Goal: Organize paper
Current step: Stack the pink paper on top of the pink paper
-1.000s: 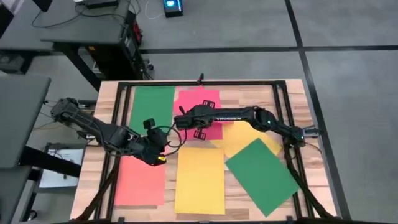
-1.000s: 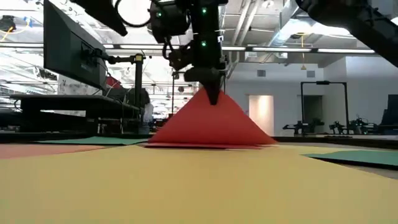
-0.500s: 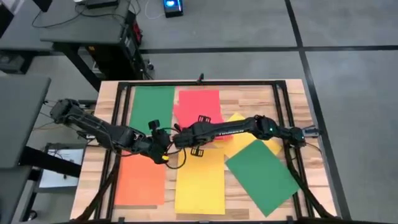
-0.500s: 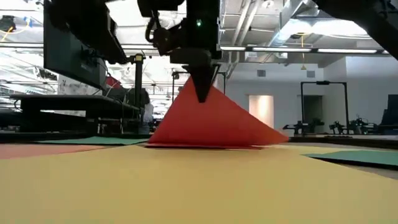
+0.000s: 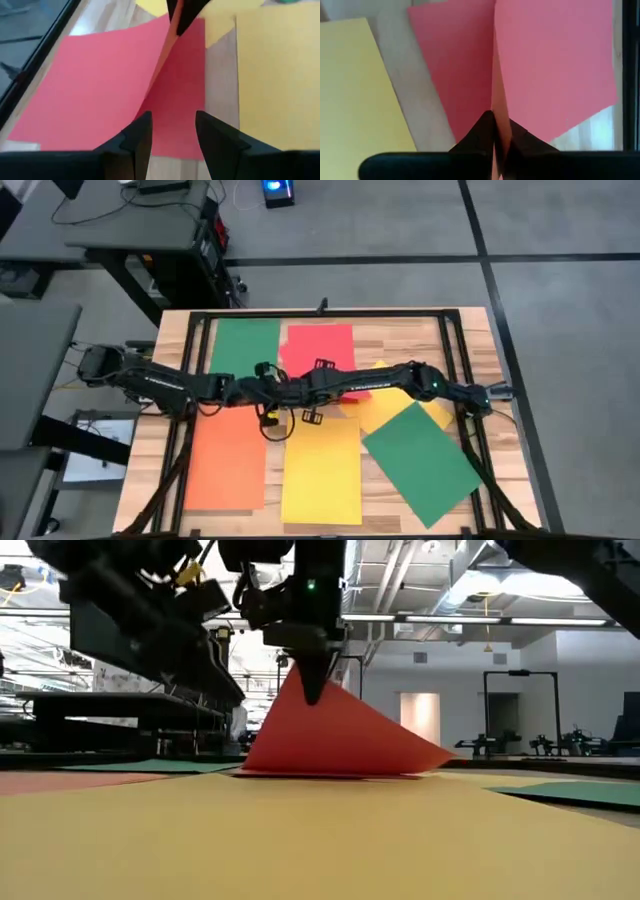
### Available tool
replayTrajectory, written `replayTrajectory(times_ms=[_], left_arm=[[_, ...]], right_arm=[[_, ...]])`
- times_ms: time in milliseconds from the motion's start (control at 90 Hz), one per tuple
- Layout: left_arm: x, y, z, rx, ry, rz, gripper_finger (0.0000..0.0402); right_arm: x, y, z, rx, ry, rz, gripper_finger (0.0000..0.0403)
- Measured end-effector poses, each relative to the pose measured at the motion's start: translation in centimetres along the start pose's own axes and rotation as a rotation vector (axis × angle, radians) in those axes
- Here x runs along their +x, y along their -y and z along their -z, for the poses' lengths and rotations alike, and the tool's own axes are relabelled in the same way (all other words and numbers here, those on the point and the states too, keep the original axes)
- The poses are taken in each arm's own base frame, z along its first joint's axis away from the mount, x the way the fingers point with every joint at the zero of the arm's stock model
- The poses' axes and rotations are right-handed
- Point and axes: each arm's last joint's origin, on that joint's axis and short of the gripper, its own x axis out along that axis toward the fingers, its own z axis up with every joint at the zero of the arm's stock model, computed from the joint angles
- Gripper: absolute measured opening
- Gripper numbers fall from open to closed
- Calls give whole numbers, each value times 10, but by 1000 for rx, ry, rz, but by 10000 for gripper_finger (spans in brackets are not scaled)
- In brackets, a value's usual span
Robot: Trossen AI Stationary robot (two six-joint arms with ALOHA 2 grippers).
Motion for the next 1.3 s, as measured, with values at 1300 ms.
replayTrajectory(times_ms=[1300], left_arm=[[54, -14, 21, 51, 217, 41, 53]], right_arm=[[-6, -13, -5, -91, 87, -25, 0]])
